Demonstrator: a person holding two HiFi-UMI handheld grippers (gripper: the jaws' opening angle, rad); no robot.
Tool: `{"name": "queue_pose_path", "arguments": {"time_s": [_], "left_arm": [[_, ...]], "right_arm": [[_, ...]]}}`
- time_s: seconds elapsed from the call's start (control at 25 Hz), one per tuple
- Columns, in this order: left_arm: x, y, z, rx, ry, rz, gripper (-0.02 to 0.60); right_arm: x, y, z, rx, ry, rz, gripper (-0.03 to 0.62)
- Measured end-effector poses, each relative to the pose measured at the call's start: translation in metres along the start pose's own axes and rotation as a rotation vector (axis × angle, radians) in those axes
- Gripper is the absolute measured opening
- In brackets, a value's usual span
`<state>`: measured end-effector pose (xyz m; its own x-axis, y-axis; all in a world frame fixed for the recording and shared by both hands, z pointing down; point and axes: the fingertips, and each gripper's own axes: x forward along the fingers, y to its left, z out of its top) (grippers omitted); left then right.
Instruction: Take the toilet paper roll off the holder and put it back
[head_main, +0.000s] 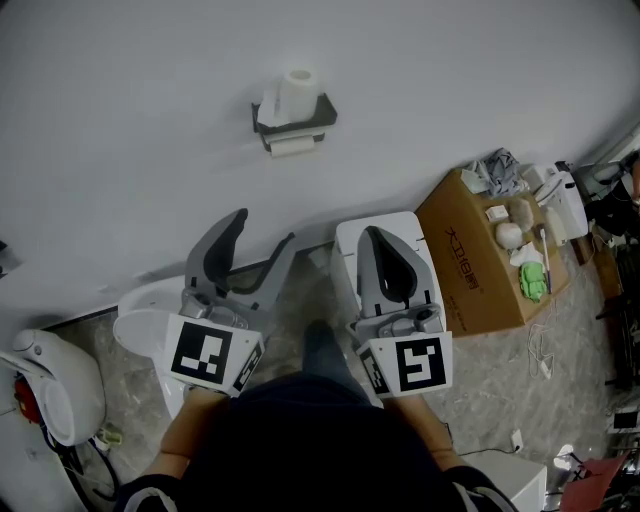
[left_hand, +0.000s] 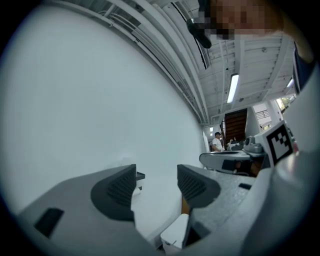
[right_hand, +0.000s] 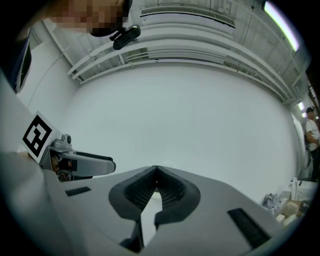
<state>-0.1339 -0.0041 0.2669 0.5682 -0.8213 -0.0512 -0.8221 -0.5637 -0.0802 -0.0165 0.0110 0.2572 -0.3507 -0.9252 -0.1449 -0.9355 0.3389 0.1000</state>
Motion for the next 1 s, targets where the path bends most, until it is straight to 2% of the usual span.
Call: {"name": "queue_pose_path", "arguments": {"time_s": [0.6, 1.0], "left_arm": [[0.11, 0.045, 0.005, 0.007, -0.038, 0.054, 0.241], [0.17, 0.079, 0.001, 0.009, -0.02, 0.166, 0.265]], "right_arm": [[0.125, -0.057, -0.015, 0.022, -0.02, 0.106, 0.015], [0.202, -0.09, -0.027, 0.045, -0.03, 0.222, 0.015]]}}
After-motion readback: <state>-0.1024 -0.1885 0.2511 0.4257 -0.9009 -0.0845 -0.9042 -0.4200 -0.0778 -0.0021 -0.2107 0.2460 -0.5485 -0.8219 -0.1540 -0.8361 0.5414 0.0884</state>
